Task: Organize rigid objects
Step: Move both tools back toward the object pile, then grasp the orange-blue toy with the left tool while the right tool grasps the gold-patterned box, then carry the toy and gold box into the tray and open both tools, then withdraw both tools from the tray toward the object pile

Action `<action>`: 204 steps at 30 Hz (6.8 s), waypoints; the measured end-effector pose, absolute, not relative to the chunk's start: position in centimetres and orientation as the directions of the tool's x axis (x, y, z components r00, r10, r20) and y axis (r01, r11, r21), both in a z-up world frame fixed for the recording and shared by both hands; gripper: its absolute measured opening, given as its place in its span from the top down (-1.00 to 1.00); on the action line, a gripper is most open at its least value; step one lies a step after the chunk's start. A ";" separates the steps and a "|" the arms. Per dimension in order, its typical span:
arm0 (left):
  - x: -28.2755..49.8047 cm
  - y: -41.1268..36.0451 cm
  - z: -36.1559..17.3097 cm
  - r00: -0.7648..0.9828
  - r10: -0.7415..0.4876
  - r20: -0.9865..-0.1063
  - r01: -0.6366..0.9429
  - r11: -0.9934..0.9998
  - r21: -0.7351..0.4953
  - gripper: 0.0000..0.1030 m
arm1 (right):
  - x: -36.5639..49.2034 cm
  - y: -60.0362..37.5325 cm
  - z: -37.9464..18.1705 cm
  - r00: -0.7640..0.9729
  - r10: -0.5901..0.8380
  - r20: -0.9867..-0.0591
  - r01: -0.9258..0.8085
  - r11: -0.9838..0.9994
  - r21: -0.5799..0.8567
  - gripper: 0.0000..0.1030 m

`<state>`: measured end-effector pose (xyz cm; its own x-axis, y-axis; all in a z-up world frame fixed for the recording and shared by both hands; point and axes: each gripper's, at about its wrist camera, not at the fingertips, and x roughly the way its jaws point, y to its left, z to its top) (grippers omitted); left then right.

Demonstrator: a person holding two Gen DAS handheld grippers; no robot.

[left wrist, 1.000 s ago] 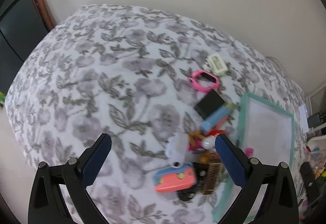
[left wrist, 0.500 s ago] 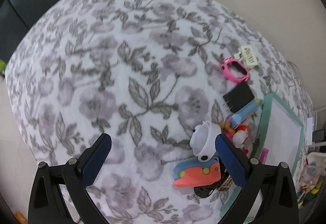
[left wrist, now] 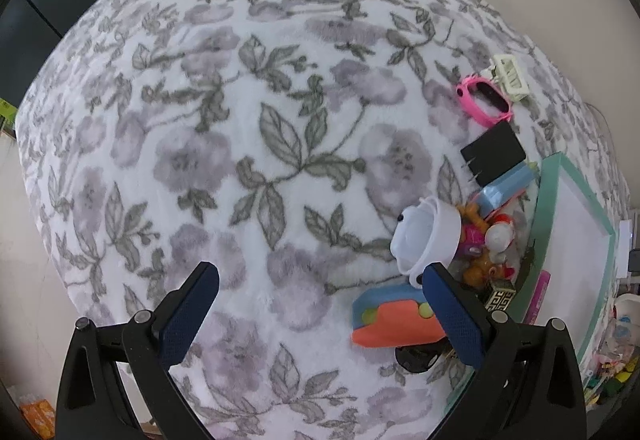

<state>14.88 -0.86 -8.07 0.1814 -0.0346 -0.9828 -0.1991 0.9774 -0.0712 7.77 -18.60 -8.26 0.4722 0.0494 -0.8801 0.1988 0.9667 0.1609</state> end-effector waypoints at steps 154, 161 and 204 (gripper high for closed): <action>11.8 -21.0 -5.4 0.287 -0.414 -0.864 0.284 0.898 -0.336 -0.39 | 2.7 -37.2 -4.6 0.560 -0.241 -0.793 0.543 0.829 0.132 0.53; 11.8 -22.3 -6.4 0.277 -0.382 -0.882 0.306 0.905 -0.296 -0.39 | 3.3 -37.6 -6.5 0.520 -0.228 -0.823 0.545 0.830 0.115 0.53; 13.0 -18.3 -3.0 0.381 -0.261 -0.887 0.202 0.960 -0.196 -0.73 | 3.2 -35.5 -4.0 0.549 -0.254 -0.796 0.521 0.849 0.089 0.10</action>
